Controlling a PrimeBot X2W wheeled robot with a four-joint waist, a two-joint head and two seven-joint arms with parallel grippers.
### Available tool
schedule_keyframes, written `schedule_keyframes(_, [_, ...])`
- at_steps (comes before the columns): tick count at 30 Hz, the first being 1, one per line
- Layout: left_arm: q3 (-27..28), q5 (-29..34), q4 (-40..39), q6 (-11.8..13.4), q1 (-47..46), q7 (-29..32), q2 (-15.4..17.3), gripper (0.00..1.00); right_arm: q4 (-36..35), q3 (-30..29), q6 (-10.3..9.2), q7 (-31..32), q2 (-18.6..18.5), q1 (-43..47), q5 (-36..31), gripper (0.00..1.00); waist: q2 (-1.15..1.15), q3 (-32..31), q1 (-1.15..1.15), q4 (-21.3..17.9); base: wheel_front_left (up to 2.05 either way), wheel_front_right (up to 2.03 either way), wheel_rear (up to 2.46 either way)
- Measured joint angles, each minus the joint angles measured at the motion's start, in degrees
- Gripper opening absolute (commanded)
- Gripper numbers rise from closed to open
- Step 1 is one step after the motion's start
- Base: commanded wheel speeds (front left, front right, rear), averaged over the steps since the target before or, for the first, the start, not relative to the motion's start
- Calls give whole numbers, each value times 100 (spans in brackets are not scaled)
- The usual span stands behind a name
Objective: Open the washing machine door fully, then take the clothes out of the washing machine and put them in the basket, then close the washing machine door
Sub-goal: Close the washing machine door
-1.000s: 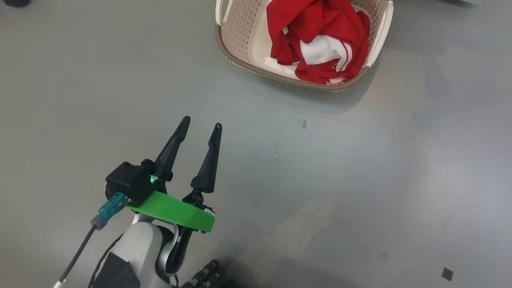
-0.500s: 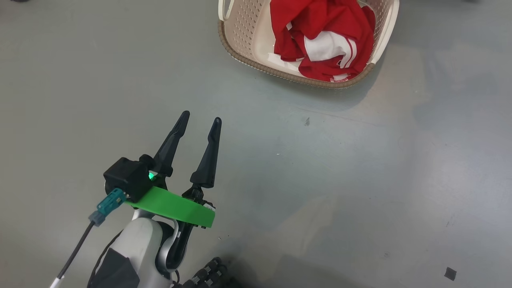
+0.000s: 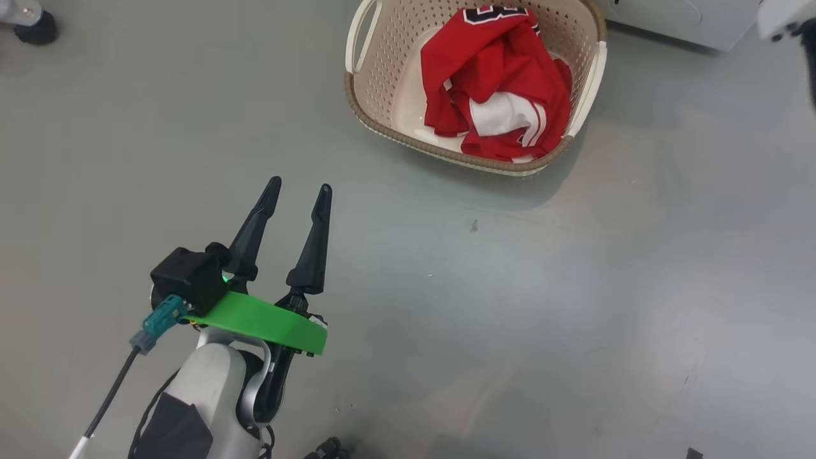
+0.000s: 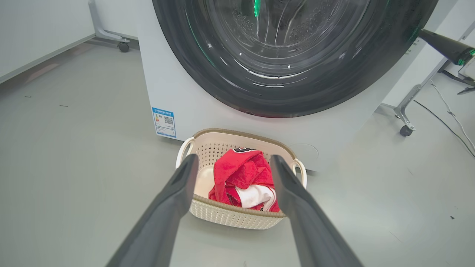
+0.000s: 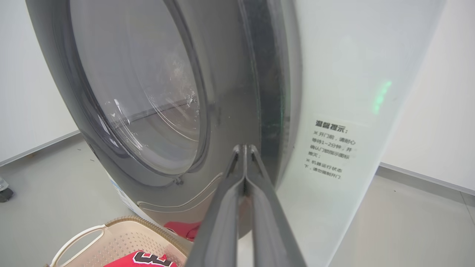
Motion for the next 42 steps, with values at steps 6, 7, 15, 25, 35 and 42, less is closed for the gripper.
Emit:
schedule_keyframes(6, [230, 268, 229, 1, 5, 0, 0, 100, 87, 85, 9, -147, 368, 708, 177, 0, 0, -385, 0, -140, 0, 0, 0])
schedule_keyframes(7, [271, 296, 263, 1, 10, 0, 0, 100, 94, 68, 24, -153, 447, 816, 272, 0, 0, -453, 0, -173, 0, 0, 0])
schedule_keyframes(15, [526, 499, 486, 0, 221, 0, 21, 100, 59, -75, 47, -226, 870, 1577, 622, 0, 0, -1004, -1, -542, 0, 0, 0])
schedule_keyframes(25, [836, 603, 583, -2, 586, 0, 198, 100, -361, -286, 48, -242, 1155, 2510, 724, 0, 0, -1724, -1, -1237, 0, 0, 0])
schedule_keyframes(35, [1009, 649, 592, -24, 916, 0, 275, 100, -910, -602, 31, -242, 1207, 3318, 749, 0, 0, -2286, -1, -1861, 0, 0, 0])
schedule_keyframes(42, [1074, 654, 580, -34, 1043, 0, 292, 100, -1212, -738, -75, -242, 1256, 3785, 737, 0, 0, -2534, -1, -2145, 0, 0, 0])
